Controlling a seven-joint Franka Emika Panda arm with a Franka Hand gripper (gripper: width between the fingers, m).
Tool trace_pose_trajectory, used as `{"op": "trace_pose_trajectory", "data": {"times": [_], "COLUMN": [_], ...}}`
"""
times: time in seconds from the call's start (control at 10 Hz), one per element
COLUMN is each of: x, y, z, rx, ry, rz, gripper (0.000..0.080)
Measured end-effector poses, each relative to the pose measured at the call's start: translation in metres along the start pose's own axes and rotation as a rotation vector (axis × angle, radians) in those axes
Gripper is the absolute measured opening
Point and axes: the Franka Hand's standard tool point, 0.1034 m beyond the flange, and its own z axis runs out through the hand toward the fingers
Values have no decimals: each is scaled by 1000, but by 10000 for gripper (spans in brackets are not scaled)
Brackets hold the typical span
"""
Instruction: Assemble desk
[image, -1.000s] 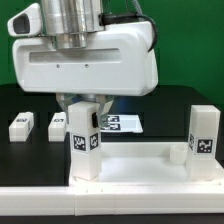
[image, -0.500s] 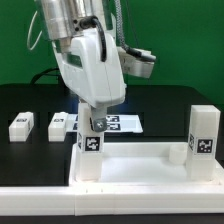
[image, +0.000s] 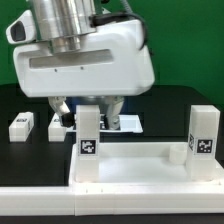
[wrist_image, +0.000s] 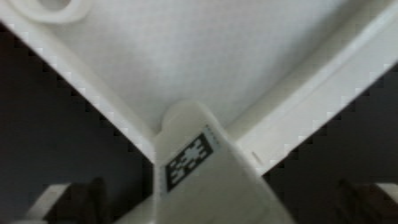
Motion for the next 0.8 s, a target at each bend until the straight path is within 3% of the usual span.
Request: {"op": "trace_pose_trajectory", "data": {"times": [0.4,0.5,0.6,0.8], "x": [1,7,10,9], "y": [2,6,4,4], "z": [1,-1,-1,0], "rx": [-2,-55,-69,-63], "ry": [-1,2,4,3], "rz": [-216,-498,-556,-511], "gripper": [648,648,648,623]}}
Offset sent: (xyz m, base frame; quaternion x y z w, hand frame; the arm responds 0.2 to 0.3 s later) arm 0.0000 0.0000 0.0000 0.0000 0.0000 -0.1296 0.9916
